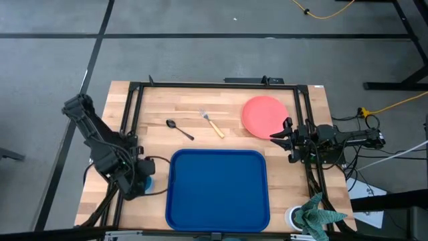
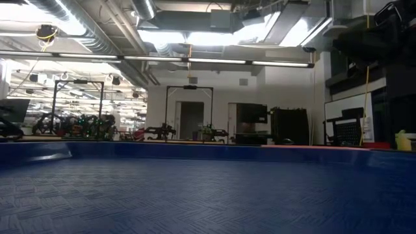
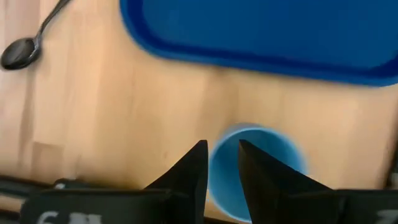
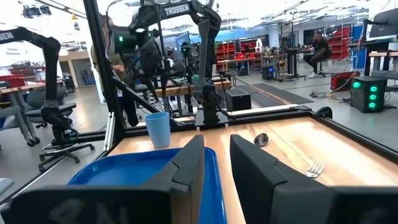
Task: Pick and place plate/cup/fork/spoon on tray
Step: Put the blue cup on the blue tray
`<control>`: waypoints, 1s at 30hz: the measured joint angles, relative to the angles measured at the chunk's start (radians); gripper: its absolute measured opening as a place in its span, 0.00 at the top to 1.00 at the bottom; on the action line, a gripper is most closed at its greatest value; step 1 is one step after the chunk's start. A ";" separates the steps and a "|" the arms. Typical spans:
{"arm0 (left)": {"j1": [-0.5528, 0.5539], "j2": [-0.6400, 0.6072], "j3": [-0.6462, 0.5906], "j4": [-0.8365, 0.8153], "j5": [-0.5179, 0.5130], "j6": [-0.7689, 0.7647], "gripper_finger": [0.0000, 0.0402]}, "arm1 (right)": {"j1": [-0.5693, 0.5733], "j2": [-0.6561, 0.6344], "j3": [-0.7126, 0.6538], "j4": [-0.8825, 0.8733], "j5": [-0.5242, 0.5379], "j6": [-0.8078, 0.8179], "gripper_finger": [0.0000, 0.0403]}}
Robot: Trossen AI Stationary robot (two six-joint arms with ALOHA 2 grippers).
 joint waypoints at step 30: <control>0.001 0.015 -0.143 0.119 0.136 0.000 0.80 | 0.000 0.000 0.000 0.000 0.001 -0.003 0.79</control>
